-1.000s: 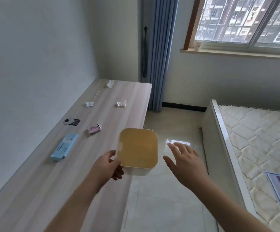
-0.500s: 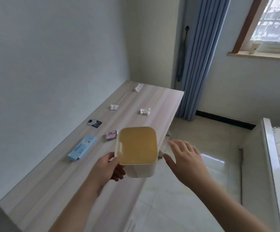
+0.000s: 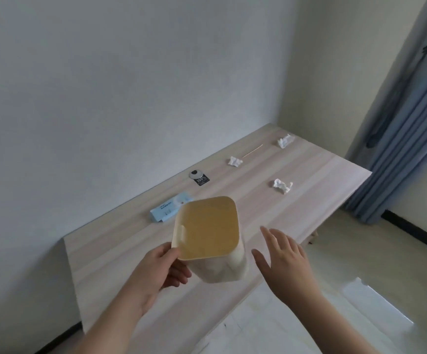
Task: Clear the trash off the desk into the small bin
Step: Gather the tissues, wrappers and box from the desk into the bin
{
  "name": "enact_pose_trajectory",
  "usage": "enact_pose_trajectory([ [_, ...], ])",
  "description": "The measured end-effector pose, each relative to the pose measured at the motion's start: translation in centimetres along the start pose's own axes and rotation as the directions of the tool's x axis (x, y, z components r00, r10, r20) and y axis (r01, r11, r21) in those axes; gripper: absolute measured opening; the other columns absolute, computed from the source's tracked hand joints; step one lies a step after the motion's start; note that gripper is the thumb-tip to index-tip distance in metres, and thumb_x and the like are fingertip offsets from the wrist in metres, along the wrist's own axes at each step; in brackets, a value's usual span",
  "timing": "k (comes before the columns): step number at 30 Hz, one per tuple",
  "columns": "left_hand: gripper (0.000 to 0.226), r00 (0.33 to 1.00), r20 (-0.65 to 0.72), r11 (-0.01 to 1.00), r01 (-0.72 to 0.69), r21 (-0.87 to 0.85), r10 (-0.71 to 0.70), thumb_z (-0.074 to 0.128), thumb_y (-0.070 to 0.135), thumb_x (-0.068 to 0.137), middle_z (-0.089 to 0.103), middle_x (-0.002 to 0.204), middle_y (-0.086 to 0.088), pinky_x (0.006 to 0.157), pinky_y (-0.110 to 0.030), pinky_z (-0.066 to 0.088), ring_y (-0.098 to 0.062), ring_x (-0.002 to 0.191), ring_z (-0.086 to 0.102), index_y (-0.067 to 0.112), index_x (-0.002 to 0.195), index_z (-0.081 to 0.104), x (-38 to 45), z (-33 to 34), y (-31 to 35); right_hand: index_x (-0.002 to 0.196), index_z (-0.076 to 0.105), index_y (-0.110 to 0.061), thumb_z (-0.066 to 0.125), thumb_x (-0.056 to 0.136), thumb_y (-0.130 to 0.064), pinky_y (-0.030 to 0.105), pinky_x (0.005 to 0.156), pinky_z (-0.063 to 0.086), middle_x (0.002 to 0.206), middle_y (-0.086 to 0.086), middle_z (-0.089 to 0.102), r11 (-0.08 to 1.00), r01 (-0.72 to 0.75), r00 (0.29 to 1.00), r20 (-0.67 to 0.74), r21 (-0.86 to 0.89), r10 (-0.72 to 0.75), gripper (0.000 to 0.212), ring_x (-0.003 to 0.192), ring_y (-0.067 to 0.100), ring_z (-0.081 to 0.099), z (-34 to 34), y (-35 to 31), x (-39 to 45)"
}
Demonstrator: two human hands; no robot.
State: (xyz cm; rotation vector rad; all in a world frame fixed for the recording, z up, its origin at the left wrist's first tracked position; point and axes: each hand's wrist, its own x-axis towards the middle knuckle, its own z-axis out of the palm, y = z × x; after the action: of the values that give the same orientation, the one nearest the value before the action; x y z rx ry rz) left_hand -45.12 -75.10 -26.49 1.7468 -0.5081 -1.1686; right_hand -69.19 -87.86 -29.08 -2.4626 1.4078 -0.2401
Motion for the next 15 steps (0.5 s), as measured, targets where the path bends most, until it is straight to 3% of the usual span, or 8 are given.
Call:
enact_pose_trajectory([
  [8, 0.016, 0.975, -0.219, 0.999, 0.016, -0.048, -0.026, 0.050, 0.013, 0.096, 0.076, 0.070, -0.019, 0.050, -0.026, 0.053, -0.021, 0.056, 0.069, 0.012, 0.104, 0.064, 2.9, -7.0, -2.9, 0.149, 0.031, -0.023, 0.037, 0.096, -0.054, 0.035, 0.108, 0.029, 0.147, 0.000, 0.042, 0.981, 0.192, 0.980, 0.049, -0.028, -0.190, 0.062, 0.135, 0.020, 0.037, 3.1, -7.3, 7.2],
  [15, 0.015, 0.952, -0.291, 0.990, 0.060, -0.130, -0.096, 0.048, 0.011, 0.098, 0.075, 0.063, -0.014, 0.047, -0.025, 0.053, -0.020, 0.053, 0.070, 0.011, 0.103, 0.062, 5.2, -10.6, -4.6, 0.148, 0.032, -0.023, 0.040, 0.095, -0.052, 0.035, 0.108, 0.030, 0.146, -0.002, 0.043, 0.951, 0.308, 0.949, 0.087, -0.039, -0.304, 0.061, 0.134, 0.021, 0.038, 4.9, -11.9, 11.7],
])
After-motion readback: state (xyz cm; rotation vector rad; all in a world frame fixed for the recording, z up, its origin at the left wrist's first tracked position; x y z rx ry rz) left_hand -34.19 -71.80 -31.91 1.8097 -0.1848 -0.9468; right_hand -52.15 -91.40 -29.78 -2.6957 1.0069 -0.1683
